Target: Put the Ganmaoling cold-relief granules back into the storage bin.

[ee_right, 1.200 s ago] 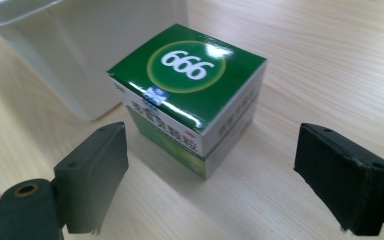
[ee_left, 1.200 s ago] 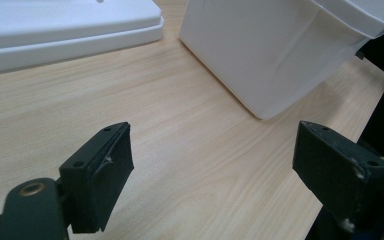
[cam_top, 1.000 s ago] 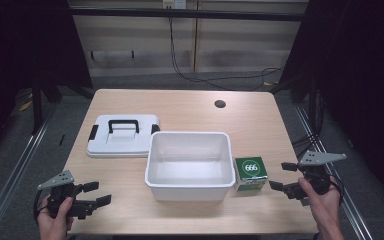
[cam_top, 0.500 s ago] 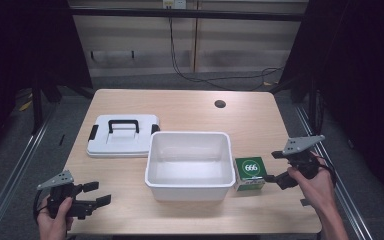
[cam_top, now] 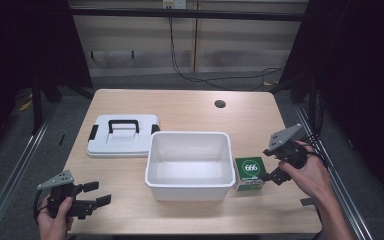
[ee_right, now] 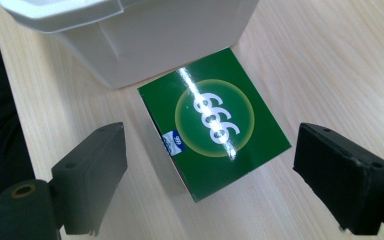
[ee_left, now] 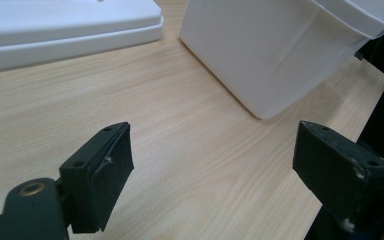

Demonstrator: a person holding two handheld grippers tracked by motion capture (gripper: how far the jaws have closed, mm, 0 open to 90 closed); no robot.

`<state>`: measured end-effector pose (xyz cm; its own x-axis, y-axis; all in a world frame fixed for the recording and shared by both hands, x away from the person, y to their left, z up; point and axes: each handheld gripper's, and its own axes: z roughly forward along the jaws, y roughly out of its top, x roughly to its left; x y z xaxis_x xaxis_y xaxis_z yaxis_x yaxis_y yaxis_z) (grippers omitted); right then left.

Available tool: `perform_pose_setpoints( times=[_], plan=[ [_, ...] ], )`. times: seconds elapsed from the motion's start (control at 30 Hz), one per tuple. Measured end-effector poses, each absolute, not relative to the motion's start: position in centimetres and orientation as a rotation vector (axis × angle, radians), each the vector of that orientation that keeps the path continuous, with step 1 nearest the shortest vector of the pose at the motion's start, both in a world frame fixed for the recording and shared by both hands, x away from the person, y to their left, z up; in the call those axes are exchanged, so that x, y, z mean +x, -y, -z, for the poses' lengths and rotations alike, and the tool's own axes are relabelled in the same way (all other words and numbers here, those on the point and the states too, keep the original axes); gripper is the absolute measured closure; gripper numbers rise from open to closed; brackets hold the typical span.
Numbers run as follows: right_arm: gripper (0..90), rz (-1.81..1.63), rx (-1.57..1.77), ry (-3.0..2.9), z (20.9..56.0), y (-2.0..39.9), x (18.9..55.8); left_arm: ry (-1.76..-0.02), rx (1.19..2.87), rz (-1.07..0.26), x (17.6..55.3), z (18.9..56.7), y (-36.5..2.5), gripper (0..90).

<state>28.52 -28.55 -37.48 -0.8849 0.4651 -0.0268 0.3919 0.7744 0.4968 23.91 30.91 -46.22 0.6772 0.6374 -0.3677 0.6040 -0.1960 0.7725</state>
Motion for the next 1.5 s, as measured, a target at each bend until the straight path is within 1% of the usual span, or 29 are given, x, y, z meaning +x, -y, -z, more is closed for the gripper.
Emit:
perform_pose_setpoints(
  times=[0.27, 0.37, 0.57, 0.63, 0.87, 1.13, 1.5],
  plan=[
    [12.4, -0.666, 0.591, -2.878, 37.4, 27.6, 29.5, -0.976, 1.877, -0.04, 23.9, 46.2, -30.9, 16.3],
    [9.1, -0.612, 0.571, -2.886, 37.3, 27.3, 30.0, -0.974, 1.877, -0.044, 23.9, 46.2, -30.9, 16.3],
    [7.8, -0.572, 0.493, -2.921, 37.2, 26.5, 30.3, -0.976, 1.876, -0.042, 23.9, 46.2, -30.9, 16.3],
    [7.7, -0.534, 0.431, -2.962, 37.5, 25.7, 30.5, -0.973, 1.878, -0.042, 23.9, 46.2, -30.9, 16.3],
    [7.8, -0.443, 0.378, -3.024, 38.3, 24.6, 31.2, -0.976, 1.873, -0.041, 23.9, 46.2, -30.9, 16.3],
    [7.7, -0.375, 0.323, -3.04, 38.2, 24.7, 32.2, -0.976, 1.873, -0.04, 23.9, 46.2, -30.9, 16.3],
    [8.0, -0.264, 0.301, -3.077, 39.1, 24.1, 32.7, -0.973, 1.877, -0.039, 23.9, 46.2, -30.9, 16.3]
  ],
)
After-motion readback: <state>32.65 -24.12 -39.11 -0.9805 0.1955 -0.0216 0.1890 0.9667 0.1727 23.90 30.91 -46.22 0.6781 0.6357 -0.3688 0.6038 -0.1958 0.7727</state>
